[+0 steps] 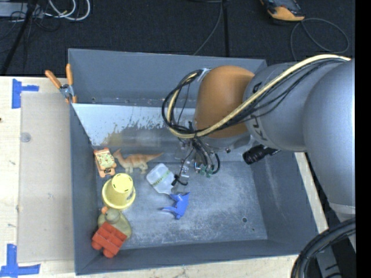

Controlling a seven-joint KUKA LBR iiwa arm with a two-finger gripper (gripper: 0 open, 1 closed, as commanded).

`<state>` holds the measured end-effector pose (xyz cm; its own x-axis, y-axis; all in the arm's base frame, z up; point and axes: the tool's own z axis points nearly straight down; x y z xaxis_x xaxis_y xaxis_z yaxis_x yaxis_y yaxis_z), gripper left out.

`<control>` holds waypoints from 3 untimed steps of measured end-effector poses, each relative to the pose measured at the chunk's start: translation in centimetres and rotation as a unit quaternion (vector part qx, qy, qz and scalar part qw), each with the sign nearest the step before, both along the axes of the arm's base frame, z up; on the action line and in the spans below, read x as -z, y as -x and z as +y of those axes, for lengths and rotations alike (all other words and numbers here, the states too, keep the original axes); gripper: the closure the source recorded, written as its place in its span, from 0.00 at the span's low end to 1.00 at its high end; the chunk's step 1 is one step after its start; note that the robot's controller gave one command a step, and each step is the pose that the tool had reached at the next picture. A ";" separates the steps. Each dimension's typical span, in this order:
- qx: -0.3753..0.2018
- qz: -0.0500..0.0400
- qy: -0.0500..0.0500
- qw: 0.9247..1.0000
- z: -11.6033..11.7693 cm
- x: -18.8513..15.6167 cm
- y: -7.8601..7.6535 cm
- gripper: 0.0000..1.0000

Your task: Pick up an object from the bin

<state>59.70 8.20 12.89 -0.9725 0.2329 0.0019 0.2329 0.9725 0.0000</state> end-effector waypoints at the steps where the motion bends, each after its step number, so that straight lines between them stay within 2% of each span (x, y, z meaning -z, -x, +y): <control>1: 0.028 0.001 0.001 1.000 0.1 5.5 0.7 0.00; 2: 0.040 -0.001 -0.001 0.999 0.2 7.5 0.4 1.00; 3: 0.042 -0.001 -0.001 0.999 0.2 7.3 0.4 1.00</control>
Offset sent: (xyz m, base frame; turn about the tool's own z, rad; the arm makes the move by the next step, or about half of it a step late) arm -0.0066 0.0008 -0.0589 0.1346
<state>59.32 8.42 5.55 -0.9494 0.3141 -0.0001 0.3141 0.9494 0.0029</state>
